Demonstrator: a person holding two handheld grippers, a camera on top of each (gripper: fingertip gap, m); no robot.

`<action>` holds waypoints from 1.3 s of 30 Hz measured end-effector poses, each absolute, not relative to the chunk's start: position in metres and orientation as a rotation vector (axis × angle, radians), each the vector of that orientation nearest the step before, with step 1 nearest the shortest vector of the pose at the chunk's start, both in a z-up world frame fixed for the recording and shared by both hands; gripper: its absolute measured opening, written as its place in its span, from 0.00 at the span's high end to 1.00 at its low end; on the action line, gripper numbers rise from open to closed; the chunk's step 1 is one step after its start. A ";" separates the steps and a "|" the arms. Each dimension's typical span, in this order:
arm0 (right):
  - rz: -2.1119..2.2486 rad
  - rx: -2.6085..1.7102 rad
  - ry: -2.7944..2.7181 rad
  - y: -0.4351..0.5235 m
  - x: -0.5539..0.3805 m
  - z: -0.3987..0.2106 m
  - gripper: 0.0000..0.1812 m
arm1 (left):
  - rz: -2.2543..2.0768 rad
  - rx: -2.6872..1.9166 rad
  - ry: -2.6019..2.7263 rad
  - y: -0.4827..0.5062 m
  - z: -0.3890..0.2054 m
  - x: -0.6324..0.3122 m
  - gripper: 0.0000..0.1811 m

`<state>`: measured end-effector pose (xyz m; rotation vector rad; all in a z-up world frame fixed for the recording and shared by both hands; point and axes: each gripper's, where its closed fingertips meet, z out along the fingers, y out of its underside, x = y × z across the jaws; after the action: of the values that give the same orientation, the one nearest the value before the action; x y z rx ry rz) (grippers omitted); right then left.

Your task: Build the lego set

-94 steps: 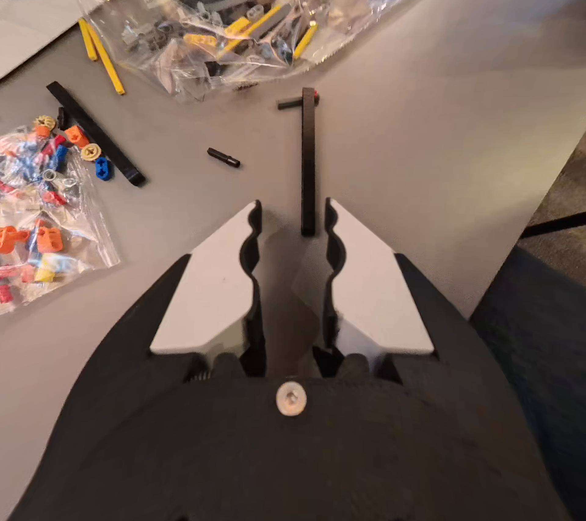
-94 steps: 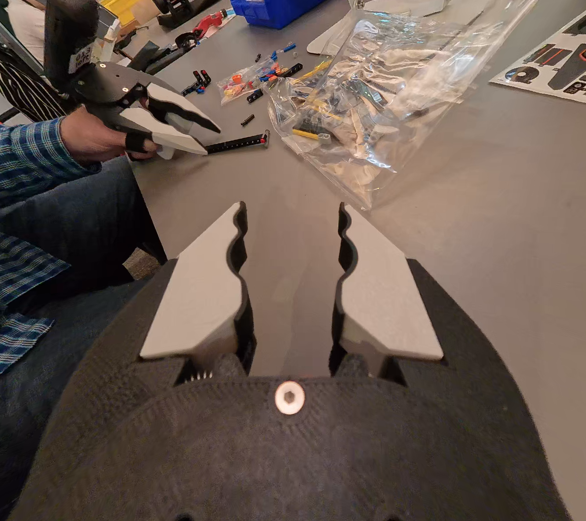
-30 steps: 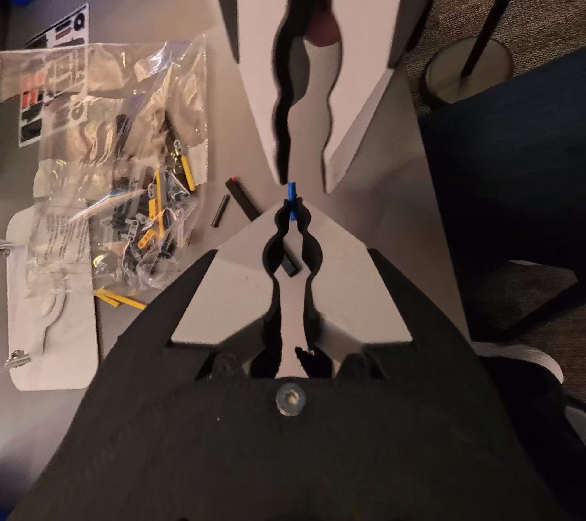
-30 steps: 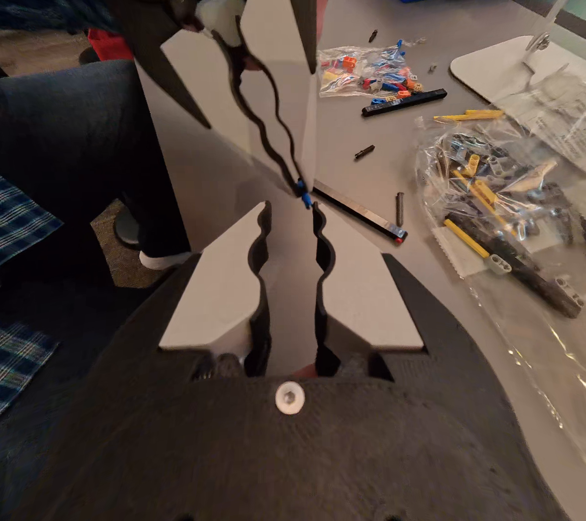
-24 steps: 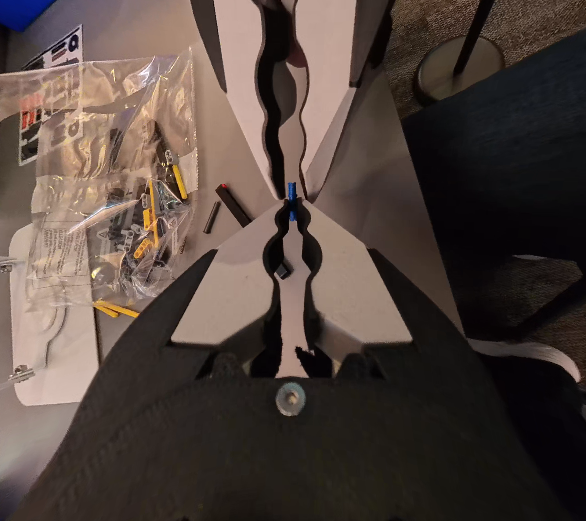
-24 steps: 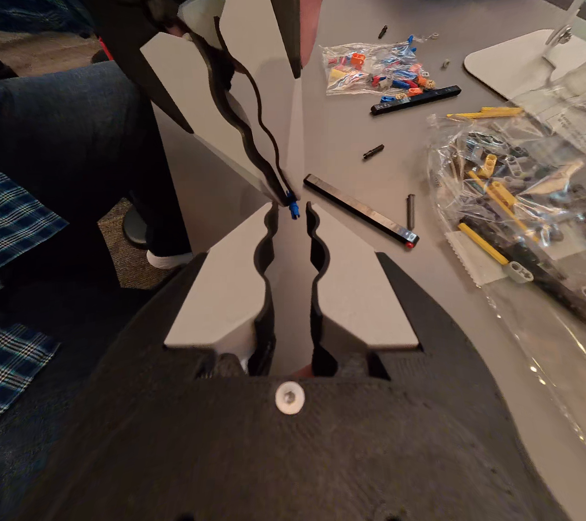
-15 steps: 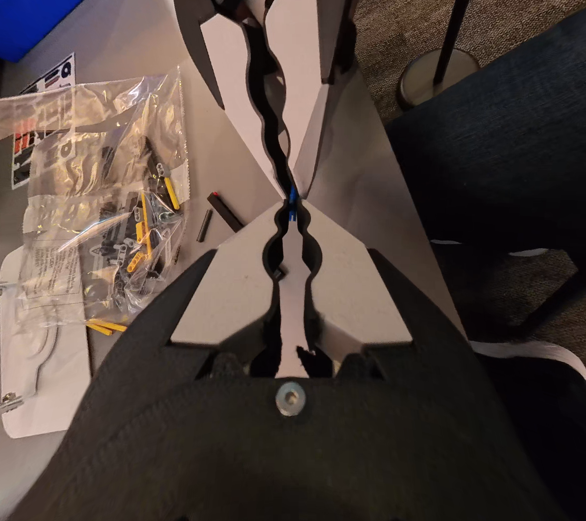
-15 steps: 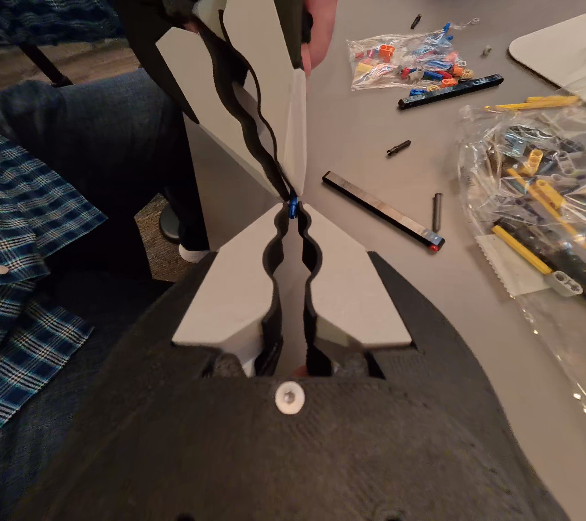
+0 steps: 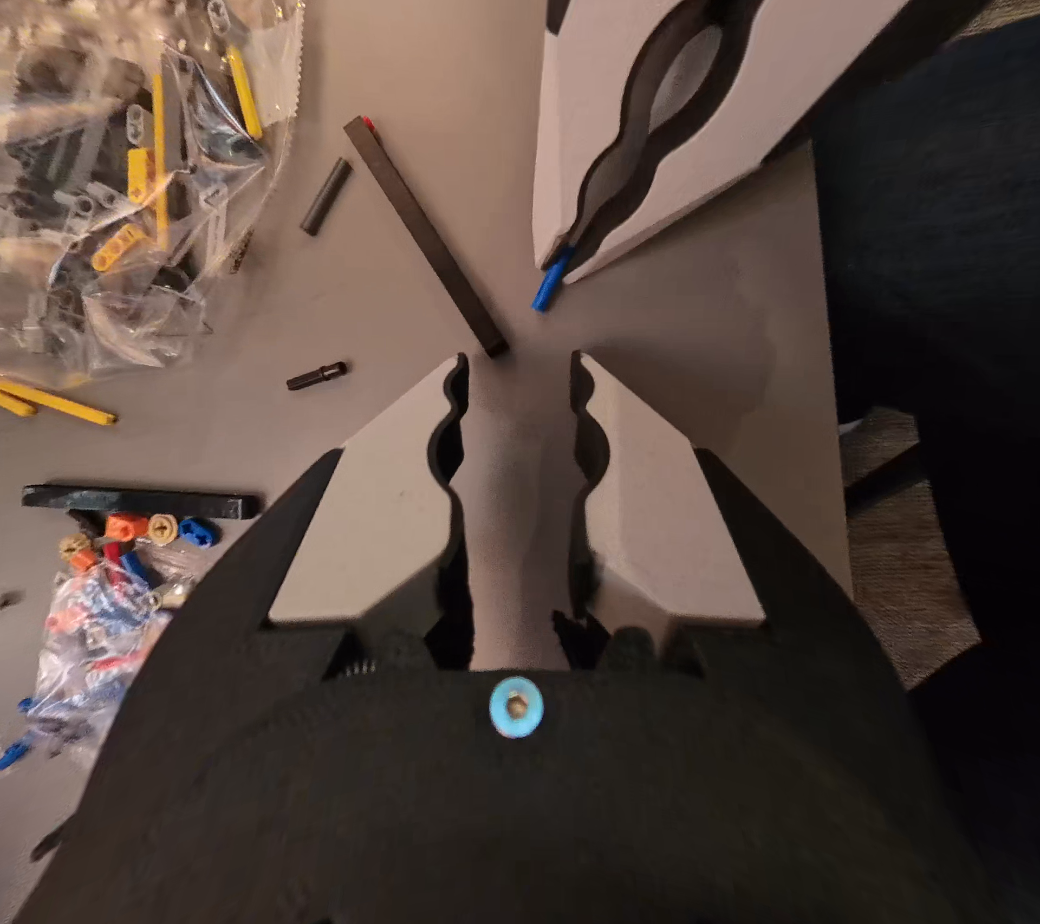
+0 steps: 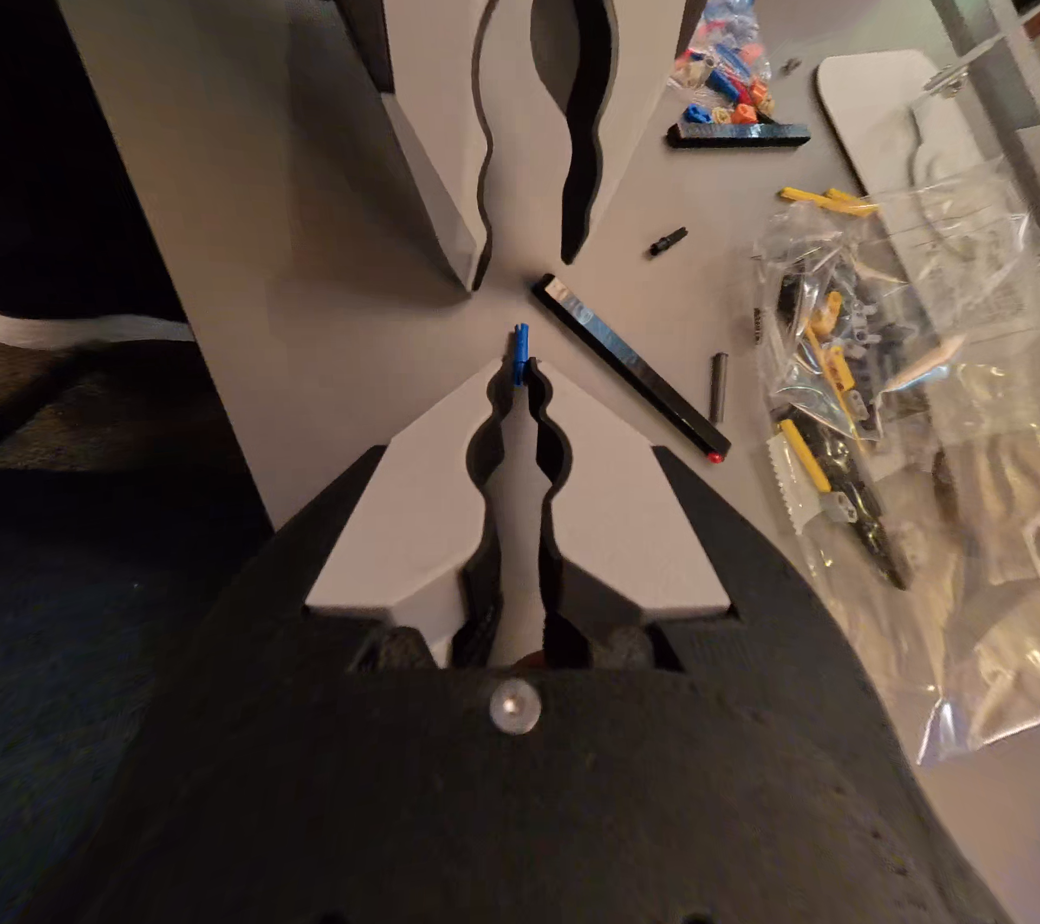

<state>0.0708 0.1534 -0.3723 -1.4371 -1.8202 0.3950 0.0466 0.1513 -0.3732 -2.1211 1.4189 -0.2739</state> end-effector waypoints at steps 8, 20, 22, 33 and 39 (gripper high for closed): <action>0.382 -1.479 -1.766 0.157 0.064 -0.372 0.99 | -0.443 -2.156 1.388 0.145 -0.375 0.058 0.83; 0.393 -1.528 -1.730 0.159 0.066 -0.373 0.99 | -0.515 -2.224 1.186 0.146 -0.374 0.065 0.82; 0.396 -1.543 -1.720 0.159 0.067 -0.373 0.99 | -0.535 -2.249 1.149 0.145 -0.373 0.065 0.84; 0.498 -1.553 -1.764 0.160 0.070 -0.373 0.99 | -0.572 -2.211 1.103 0.142 -0.373 0.069 0.86; 0.568 -1.499 -1.843 0.159 0.070 -0.373 0.99 | -0.540 -2.204 1.106 0.143 -0.373 0.067 0.85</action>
<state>0.0700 0.1585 -0.3731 -1.4988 -1.8428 0.5681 0.0671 0.1431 -0.3730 -2.2043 1.1063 -0.5401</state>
